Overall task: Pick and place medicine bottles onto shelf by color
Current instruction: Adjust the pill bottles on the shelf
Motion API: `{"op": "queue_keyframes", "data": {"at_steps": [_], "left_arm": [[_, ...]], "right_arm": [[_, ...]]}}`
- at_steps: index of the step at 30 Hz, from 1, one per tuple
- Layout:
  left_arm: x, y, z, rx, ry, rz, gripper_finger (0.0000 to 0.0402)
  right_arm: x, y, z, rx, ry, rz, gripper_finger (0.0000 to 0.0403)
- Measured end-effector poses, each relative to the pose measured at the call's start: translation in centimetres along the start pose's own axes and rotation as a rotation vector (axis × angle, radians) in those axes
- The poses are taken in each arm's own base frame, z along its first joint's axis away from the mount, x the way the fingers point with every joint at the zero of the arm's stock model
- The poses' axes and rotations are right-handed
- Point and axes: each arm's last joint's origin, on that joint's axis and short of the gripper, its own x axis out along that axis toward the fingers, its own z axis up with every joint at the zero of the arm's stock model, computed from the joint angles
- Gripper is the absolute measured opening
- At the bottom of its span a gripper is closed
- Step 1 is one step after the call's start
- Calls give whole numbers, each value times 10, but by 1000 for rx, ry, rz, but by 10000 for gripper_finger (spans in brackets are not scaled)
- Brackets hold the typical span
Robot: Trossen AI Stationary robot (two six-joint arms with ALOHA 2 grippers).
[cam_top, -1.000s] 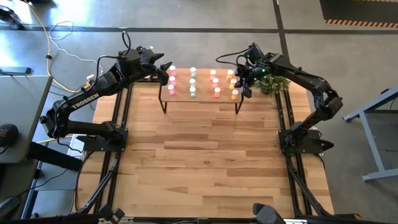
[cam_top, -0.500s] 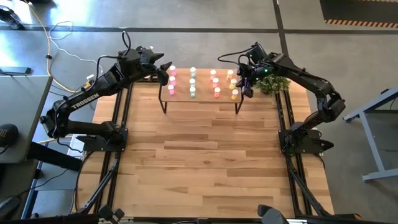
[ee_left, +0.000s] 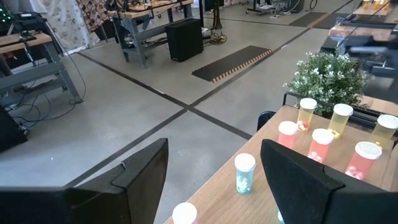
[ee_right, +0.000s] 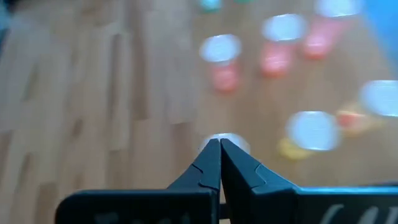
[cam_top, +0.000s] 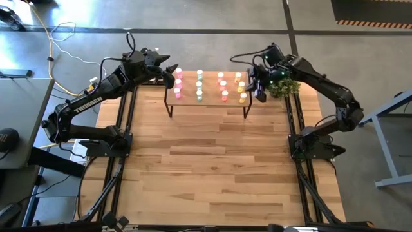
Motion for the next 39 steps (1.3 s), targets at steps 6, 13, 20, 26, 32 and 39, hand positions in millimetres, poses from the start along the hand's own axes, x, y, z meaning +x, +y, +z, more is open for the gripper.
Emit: {"op": "queue_keyframes", "data": {"at_steps": [6, 13, 20, 26, 32, 39], "left_arm": [[0, 0, 0, 0, 0, 0, 245], [0, 0, 0, 0, 0, 0, 245], [0, 0, 0, 0, 0, 1, 245], [0, 0, 0, 0, 0, 1, 245], [0, 0, 0, 25, 0, 1, 245], [0, 0, 0, 26, 0, 1, 245]], "right_arm": [[6, 15, -3, -31, 56, 98, 0], [20, 22, 0, -58, 101, 114, 0], [30, 27, 2, -83, 151, 72, 0], [30, 26, 2, -88, 167, 36, 0], [30, 25, 2, -95, 172, 16, 0], [30, 24, 3, -103, 176, -14, 0]]}}
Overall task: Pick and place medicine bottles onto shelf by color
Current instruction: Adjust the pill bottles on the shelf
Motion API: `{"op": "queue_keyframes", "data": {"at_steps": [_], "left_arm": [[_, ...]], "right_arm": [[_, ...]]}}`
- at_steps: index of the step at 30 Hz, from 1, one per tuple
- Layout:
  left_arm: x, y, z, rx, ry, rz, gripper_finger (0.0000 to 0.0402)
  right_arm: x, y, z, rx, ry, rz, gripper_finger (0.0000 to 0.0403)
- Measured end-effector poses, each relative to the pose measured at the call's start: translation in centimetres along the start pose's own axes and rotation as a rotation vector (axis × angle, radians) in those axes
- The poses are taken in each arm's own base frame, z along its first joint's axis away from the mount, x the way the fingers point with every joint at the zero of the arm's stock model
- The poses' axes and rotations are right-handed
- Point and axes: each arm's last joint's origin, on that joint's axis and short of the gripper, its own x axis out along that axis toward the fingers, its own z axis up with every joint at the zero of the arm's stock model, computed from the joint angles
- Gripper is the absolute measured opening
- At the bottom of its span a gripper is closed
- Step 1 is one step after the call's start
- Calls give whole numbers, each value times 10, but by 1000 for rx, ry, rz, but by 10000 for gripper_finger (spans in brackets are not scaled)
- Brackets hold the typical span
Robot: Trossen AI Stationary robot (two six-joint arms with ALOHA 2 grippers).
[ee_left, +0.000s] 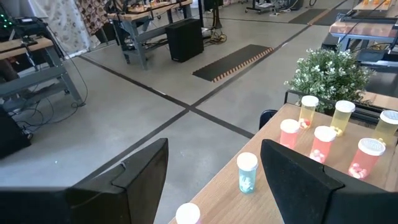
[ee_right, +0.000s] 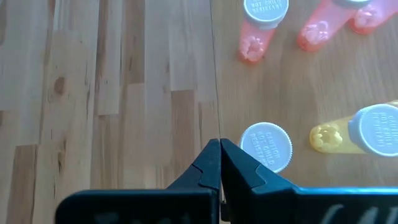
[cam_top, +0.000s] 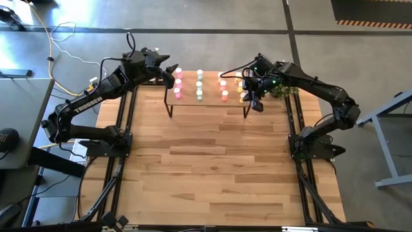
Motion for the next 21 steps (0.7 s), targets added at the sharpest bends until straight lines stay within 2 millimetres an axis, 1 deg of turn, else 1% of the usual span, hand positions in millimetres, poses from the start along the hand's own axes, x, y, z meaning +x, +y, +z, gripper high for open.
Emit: {"op": "queue_keyframes", "data": {"at_steps": [3, 7, 10, 21], "left_arm": [[0, 0, 0, 0, 0, 0, 245], [0, 0, 0, 0, 0, 0, 245], [0, 0, 0, 0, 0, 0, 245], [0, 0, 0, 0, 0, 0, 245]], "right_arm": [[1, 0, 0, 1, 2, 0, 0], [10, -5, 0, 17, 38, -8, 0], [13, -7, 0, 18, 45, -7, 0], [14, -9, 1, 7, 45, -44, 0]]}}
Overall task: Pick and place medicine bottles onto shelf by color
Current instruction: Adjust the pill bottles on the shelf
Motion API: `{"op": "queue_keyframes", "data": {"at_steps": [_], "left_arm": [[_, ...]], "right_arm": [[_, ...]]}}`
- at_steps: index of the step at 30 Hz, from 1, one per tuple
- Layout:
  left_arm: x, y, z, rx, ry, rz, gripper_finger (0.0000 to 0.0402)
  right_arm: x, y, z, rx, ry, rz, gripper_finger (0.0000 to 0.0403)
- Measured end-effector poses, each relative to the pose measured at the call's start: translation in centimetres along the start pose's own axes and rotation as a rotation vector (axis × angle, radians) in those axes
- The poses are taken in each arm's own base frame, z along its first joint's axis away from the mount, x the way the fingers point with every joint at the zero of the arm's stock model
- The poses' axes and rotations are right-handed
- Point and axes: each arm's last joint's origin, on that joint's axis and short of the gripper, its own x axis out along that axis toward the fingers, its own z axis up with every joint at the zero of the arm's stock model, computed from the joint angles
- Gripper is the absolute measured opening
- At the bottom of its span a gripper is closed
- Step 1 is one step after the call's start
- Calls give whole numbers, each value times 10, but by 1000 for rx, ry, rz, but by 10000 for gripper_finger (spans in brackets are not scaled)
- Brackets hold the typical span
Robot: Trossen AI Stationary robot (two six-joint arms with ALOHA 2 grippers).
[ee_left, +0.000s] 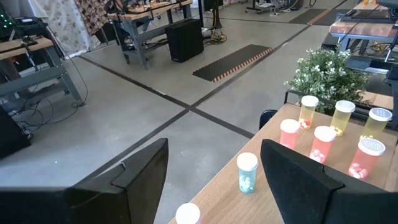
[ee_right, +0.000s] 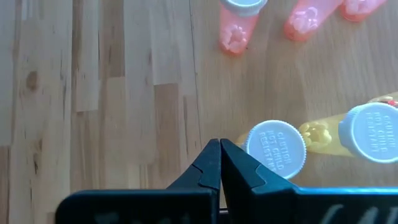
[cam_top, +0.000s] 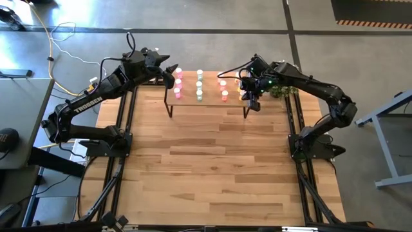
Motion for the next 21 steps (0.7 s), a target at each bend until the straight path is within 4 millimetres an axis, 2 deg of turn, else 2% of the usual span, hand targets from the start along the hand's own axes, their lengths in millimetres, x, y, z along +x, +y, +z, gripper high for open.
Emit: {"op": "queue_keyframes", "data": {"at_steps": [4, 11, 21], "left_arm": [[0, 0, 0, 0, 0, 0, 245], [-3, -2, -1, -17, 12, -23, 245], [-33, -14, -3, -60, 19, -200, 245]], "right_arm": [[-2, 1, 0, 21, 8, 4, 0], [-20, 2, 15, 33, -73, 16, 0], [-38, 5, 40, 81, -248, -38, 0]]}}
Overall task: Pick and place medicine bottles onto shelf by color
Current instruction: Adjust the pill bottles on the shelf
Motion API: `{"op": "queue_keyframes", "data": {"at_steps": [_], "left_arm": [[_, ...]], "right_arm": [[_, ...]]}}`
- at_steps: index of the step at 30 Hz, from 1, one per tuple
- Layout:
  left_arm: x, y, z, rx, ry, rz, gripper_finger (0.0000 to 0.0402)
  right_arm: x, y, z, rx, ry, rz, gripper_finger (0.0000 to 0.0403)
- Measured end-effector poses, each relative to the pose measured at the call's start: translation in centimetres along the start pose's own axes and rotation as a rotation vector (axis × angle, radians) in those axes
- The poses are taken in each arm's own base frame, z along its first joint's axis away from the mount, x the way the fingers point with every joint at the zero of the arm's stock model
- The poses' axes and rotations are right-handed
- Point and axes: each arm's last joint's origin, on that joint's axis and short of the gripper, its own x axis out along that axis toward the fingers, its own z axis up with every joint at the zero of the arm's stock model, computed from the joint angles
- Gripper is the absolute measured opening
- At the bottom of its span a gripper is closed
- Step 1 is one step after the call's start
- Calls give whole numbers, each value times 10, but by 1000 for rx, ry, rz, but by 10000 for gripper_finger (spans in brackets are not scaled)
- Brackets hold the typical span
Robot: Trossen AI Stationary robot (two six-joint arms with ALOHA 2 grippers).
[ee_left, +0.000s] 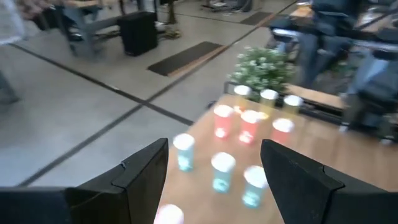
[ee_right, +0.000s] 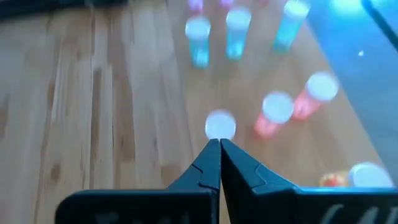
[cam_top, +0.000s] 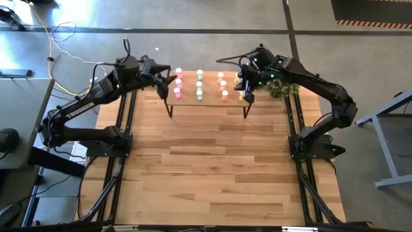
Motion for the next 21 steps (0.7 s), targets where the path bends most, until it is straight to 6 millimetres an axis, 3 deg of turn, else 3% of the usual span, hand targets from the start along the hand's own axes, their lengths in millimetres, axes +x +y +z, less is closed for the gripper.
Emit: {"op": "queue_keyframes", "data": {"at_steps": [11, 21], "left_arm": [[-37, -22, -46, -43, -60, -166, 245], [-69, -31, -104, -60, -118, -265, 245]], "right_arm": [[-15, 2, 32, 102, -224, -32, 0], [-32, 13, 55, 151, -356, -8, 0]]}}
